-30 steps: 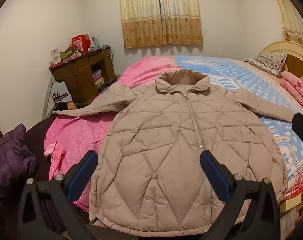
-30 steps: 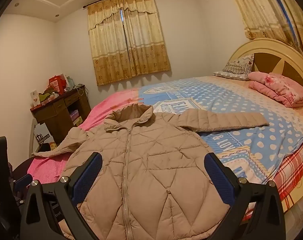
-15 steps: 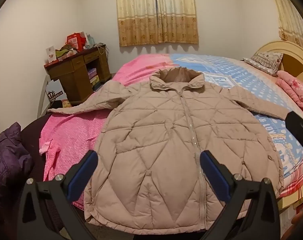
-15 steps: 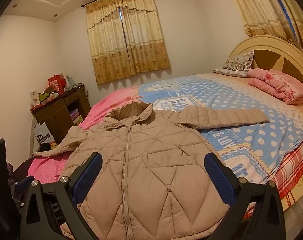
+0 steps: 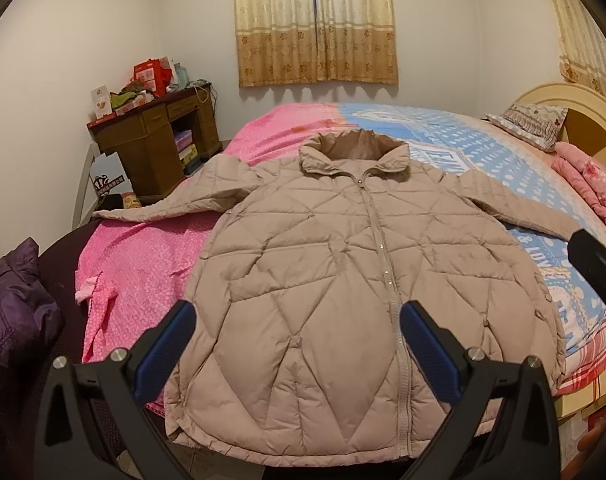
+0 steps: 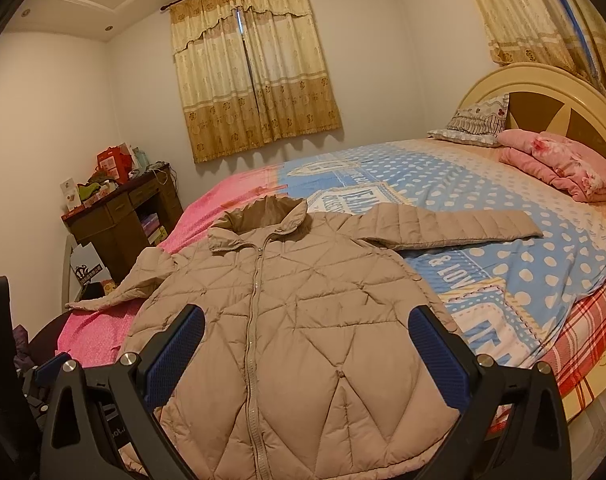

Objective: Fold large clothes

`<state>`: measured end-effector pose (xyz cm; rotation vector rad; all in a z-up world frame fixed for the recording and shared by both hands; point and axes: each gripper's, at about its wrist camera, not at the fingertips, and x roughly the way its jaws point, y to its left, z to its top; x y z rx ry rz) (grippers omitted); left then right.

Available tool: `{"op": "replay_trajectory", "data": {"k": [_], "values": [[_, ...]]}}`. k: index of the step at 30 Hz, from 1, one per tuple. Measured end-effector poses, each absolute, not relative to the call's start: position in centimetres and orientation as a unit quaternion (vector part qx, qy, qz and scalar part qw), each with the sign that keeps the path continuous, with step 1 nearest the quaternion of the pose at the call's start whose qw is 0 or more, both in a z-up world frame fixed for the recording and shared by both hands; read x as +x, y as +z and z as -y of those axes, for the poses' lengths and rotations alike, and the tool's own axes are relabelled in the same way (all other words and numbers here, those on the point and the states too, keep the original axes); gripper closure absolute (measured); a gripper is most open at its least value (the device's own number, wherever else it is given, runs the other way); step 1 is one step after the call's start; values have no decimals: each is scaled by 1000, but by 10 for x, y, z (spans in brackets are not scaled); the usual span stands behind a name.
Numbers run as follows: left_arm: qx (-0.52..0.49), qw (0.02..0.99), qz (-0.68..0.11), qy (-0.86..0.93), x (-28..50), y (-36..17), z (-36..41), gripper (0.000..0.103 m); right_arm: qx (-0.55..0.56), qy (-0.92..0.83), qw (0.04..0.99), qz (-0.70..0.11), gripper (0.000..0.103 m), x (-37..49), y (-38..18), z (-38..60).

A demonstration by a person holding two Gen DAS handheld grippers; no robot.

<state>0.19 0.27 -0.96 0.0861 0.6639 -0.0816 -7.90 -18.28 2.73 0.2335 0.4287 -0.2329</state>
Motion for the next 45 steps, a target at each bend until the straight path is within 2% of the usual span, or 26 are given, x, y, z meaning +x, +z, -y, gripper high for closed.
{"op": "replay_trajectory", "data": {"k": [45], "values": [[44,943,-328,-33,3,-9,-6,0,129,-108,960,-225,1,-78,22,185]]}}
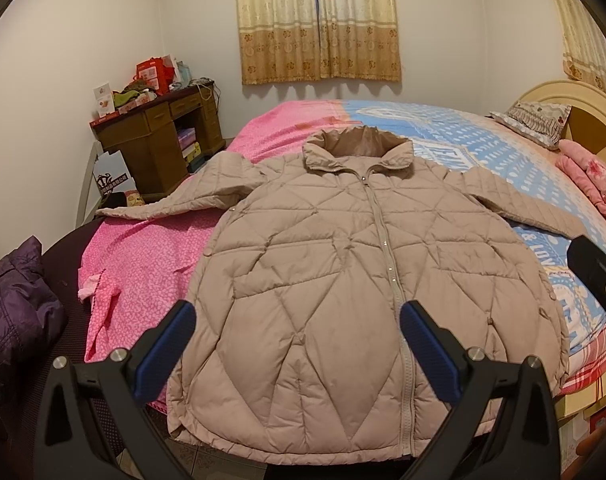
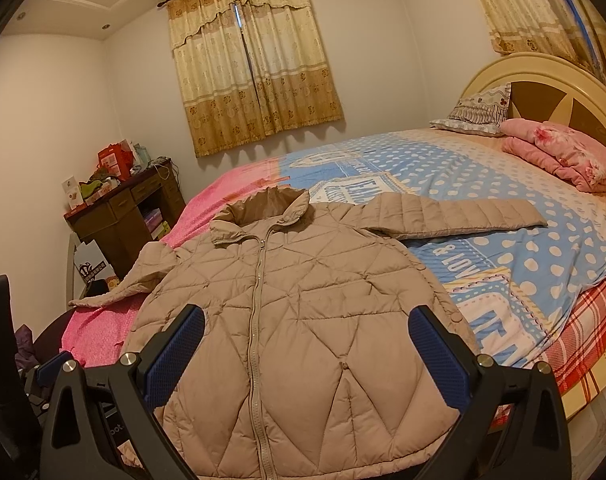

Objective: Fold large clothes

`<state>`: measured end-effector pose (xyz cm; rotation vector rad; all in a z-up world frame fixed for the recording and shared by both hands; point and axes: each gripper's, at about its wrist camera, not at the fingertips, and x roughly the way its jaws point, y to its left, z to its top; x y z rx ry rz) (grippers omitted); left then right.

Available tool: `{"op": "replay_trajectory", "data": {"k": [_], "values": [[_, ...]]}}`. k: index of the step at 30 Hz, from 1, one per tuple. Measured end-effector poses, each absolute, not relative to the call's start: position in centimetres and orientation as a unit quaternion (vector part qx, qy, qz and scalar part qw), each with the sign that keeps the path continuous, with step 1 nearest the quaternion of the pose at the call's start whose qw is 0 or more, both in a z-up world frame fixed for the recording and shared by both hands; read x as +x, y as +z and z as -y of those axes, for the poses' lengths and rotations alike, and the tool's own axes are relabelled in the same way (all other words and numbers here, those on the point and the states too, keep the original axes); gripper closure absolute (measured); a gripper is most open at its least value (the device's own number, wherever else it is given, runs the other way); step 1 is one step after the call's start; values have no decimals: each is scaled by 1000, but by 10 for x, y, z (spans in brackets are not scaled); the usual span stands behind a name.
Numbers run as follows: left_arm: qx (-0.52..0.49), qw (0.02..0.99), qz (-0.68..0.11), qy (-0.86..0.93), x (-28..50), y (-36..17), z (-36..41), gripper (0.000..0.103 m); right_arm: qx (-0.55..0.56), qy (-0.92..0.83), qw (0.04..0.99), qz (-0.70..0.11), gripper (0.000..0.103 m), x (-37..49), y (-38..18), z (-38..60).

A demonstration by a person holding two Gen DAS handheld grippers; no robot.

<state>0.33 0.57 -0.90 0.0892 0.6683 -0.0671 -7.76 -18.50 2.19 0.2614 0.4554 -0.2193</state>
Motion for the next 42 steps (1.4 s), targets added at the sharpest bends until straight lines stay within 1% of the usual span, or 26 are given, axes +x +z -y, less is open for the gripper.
{"op": "replay_trajectory", "data": {"k": [25,34,39,42], "values": [[43,942,-330,-32,3,-10,-5,0,134,-113,958,-225,1,-78,18,186],[50,940,-336,-22,10,-18,-8,0,154,-140,952,-223,1,-68,12,219],[51,934,-353,-13,26,-32,-10,0,160,-170,944,-232,1,-57,3,260],[62,929,-365,-3,38,-43,-6,0,187,-186,933,-245,1,-50,-5,295]]}}
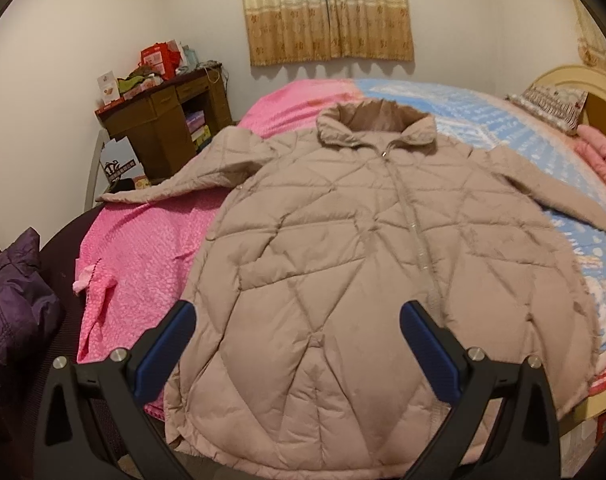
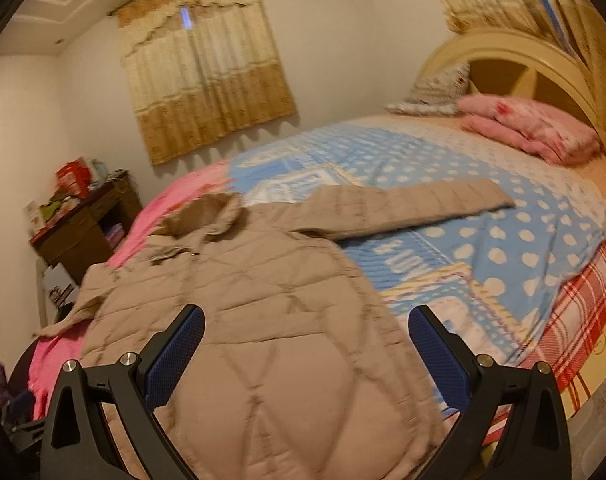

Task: Fold large clothes
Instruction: 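Grasp the jacket sleeve cuff with the right gripper and lift it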

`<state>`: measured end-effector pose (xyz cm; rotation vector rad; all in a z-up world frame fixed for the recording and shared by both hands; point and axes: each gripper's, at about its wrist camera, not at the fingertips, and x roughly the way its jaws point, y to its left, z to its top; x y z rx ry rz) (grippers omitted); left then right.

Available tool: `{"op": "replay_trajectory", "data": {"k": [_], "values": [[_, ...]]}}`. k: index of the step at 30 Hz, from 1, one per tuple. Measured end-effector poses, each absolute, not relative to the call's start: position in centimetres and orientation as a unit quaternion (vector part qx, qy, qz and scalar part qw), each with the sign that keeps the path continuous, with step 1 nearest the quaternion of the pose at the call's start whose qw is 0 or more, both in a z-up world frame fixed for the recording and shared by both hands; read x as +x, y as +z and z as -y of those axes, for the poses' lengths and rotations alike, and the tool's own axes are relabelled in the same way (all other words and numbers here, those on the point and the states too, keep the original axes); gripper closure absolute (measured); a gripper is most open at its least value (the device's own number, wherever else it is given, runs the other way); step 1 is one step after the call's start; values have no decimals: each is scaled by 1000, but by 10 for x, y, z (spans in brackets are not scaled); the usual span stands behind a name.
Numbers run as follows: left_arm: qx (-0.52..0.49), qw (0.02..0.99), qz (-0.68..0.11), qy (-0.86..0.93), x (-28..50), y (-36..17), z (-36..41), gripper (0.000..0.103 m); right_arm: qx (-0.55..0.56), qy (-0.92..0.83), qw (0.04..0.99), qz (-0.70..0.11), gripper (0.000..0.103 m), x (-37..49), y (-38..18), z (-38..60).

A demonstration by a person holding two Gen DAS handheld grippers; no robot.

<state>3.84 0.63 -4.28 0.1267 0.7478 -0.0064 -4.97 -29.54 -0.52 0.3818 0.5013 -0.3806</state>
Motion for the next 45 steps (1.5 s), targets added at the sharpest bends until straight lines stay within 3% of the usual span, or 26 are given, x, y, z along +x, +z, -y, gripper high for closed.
{"op": "replay_trajectory", "data": {"k": [8,19,25,30,32,34,36,39,45], "values": [[45,924,-377,-38,80,-51,2,0,318,-189,894,-255,1,-37,-29,420],[-1,928,-370,42,170,-76,-17,0,559,-228,779,-167,4,-30,-81,604],[-6,914,-401,61,196,-107,-17,0,573,-268,755,-171,21,14,-105,666],[6,915,-396,76,193,-121,-11,0,553,-295,760,-172,24,50,-106,694],[15,919,-386,82,190,-123,-8,0,543,-309,760,-180,33,59,-108,702],[20,921,-380,87,189,-125,-6,0,542,-317,753,-196,78,64,-117,713],[20,923,-375,88,188,-125,-7,0,551,-314,748,-196,94,60,-127,718],[16,924,-373,85,188,-125,-9,0,510,-315,769,-223,96,66,-114,717],[-12,923,-380,65,194,-125,-16,0,373,-251,868,-212,98,93,-21,653]]}}
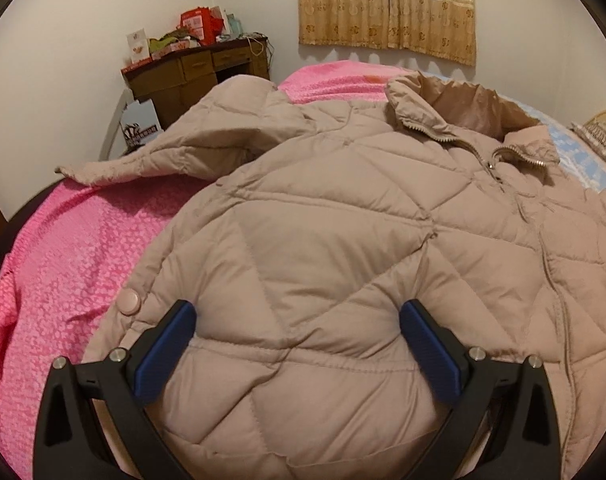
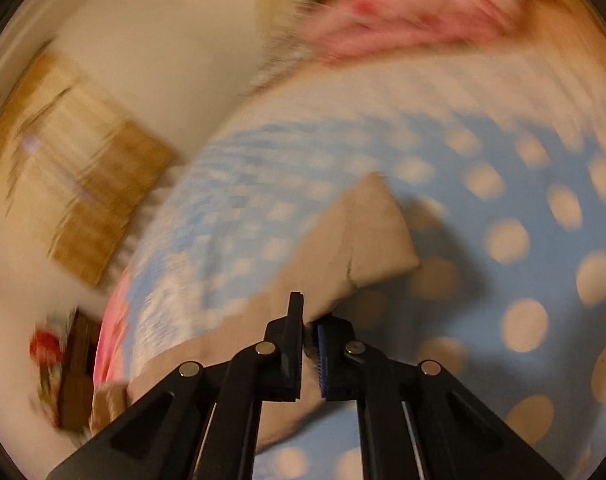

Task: Fold large clothes
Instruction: 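Grasp the jacket sleeve cuff with the right gripper and lift it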

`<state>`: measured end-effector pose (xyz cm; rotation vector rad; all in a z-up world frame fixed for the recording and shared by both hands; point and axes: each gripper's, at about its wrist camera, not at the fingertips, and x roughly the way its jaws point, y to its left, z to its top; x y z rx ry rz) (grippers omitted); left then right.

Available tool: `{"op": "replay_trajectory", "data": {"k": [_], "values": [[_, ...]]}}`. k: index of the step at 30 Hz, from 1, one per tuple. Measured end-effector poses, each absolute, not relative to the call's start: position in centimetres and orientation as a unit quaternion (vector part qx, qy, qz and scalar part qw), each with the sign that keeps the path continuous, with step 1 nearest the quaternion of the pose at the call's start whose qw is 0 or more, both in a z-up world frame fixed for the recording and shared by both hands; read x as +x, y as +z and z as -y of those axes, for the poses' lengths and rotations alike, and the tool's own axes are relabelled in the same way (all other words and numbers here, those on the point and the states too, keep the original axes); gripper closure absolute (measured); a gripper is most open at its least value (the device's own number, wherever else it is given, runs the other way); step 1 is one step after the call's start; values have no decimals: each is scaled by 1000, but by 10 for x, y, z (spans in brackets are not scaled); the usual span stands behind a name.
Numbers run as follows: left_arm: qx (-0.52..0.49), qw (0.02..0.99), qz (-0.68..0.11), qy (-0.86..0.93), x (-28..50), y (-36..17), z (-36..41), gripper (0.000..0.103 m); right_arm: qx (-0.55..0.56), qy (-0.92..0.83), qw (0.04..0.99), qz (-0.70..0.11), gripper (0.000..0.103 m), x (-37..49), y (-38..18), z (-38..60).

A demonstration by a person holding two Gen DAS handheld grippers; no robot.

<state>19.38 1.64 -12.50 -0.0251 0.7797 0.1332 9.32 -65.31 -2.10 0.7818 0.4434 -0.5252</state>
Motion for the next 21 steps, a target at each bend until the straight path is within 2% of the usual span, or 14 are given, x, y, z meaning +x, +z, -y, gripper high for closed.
{"op": "replay_trajectory", "data": {"k": [5,9,13,17,21], "values": [[-8,916,-398,45,187,-112,-20,0,248,-124,939,-205,98,138,65,532],[-23,928,-370,40,172,-91,-30,0,175,-3,958,-225,98,176,94,423],[-36,937,-344,47,162,-69,-45,0,135,95,952,-256,98,218,76,324],[-36,942,-328,58,154,-59,-63,0,124,170,925,-316,98,260,16,233],[-18,945,-318,78,150,-62,-78,0,107,181,908,-362,98,290,-44,186]]}}
